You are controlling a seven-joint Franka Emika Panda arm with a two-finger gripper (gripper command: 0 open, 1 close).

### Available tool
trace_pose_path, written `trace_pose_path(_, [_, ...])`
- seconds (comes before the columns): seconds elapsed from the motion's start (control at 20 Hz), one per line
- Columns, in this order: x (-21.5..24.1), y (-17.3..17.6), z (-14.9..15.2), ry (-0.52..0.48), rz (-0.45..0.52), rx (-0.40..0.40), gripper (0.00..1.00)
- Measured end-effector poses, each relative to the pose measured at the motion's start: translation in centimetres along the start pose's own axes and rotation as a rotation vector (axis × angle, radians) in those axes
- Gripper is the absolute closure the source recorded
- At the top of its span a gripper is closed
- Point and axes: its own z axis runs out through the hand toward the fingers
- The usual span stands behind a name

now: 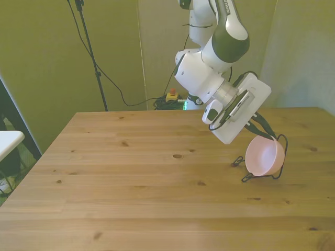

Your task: Load the bowl

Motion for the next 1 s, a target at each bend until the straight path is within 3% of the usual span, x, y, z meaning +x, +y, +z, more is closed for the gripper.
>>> trace_pose_path(0.3, [-0.2,-0.8,-0.4,0.004,0.004,0.002,0.0])
trace_pose_path(0.5, [-0.7,-2.3,-3.8,0.049,0.01,-0.035,0.0])
trace_pose_path(0.7, [-2.8,-5.4,-9.0,0.152,0.041,-0.209,0.0])
trace_pose_path(1.0, [-8.5,-6.8,-12.9,0.222,0.128,-0.462,0.0])
